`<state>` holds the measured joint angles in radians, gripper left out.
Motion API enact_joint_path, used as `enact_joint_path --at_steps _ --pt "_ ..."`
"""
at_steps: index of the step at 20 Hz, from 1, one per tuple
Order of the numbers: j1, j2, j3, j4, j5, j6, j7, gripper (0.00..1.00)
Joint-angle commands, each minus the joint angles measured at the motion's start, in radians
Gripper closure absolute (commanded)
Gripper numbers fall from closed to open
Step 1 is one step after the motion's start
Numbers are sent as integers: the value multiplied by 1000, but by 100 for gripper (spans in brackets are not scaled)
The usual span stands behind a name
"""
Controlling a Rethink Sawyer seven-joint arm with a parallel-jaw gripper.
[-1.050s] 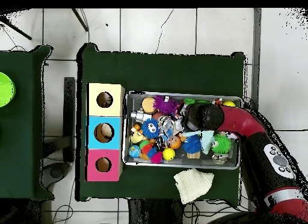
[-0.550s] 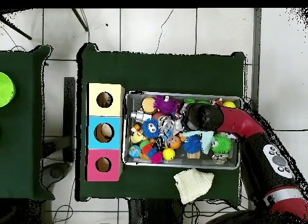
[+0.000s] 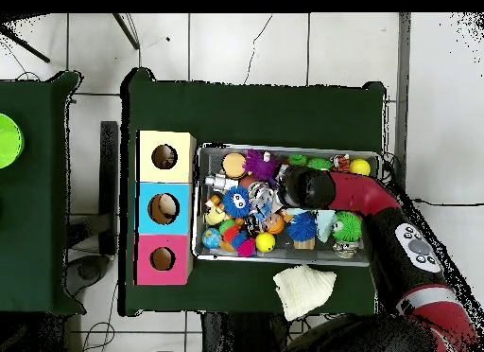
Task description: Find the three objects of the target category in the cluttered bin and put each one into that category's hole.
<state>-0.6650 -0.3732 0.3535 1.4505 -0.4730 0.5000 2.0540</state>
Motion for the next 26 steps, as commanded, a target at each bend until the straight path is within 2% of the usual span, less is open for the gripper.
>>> enact_joint_path --at_steps 1,5,15,17,19,21,23,26 --pt "57 49 -95 -33 46 -81 219 100" --pt "29 72 -79 -25 85 -110 178 100" --pt "15 55 -75 0 129 -111 117 100" --pt "30 -1 -92 35 144 -87 133 100" --pt "53 -120 -119 101 168 -25 151 100" --pt "75 -204 -150 139 188 29 157 100" --pt "69 -235 -153 159 206 49 143 100" --pt "52 -235 -150 172 217 31 120 100"
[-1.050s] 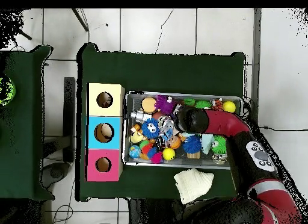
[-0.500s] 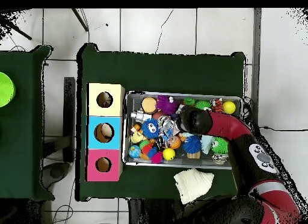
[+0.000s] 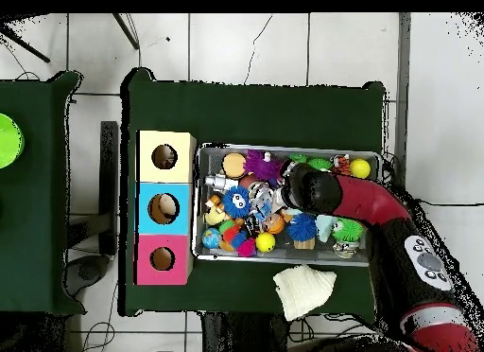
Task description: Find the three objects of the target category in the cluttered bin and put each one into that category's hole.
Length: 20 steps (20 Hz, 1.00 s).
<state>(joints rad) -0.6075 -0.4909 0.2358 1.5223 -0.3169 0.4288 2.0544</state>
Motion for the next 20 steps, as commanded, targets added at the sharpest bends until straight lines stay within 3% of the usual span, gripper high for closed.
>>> enact_joint_path --at_steps 1,11,15,20 --pt "-10 -114 -31 102 64 94 114 100" --pt "-25 -49 -32 78 63 13 73 100" --pt "-22 44 -38 22 33 -70 69 100" --pt "-26 67 -6 32 73 -7 61 100"
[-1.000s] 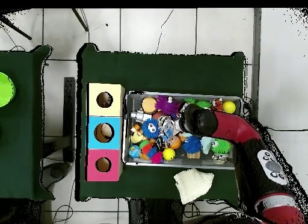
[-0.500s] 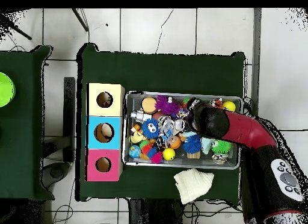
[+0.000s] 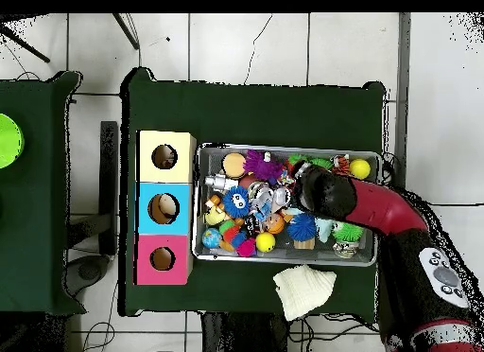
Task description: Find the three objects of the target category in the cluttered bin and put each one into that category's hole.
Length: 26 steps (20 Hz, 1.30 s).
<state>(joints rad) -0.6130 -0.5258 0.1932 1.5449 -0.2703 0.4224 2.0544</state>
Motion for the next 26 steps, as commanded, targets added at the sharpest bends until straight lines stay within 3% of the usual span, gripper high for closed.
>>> enact_joint_path --at_steps 1,8,12,26 --pt "-16 100 29 10 40 34 69 100" --pt "24 109 -29 -3 46 24 120 100" --pt "44 102 -59 5 58 -52 178 100" --pt "64 124 -86 -1 88 -91 170 100"
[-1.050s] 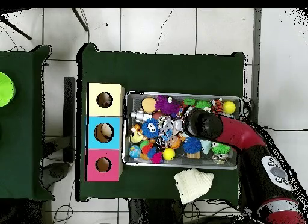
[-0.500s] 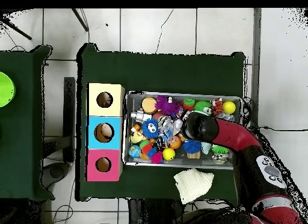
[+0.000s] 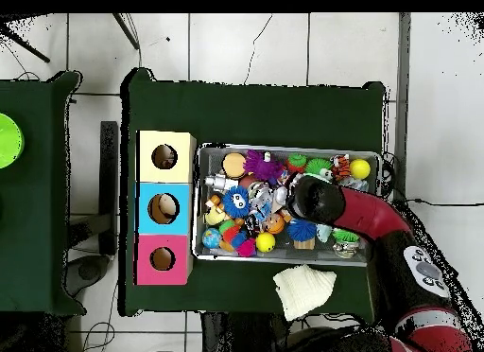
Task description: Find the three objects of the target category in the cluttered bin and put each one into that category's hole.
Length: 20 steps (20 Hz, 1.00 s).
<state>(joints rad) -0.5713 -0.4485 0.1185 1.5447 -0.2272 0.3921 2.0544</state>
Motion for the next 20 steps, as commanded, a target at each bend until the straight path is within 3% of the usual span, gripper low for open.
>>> enact_joint_path --at_steps 1,8,20 --pt "25 47 -13 -3 51 -51 167 100" --pt "36 45 -27 21 82 -118 193 100" --pt "41 38 -41 37 119 -108 174 100"
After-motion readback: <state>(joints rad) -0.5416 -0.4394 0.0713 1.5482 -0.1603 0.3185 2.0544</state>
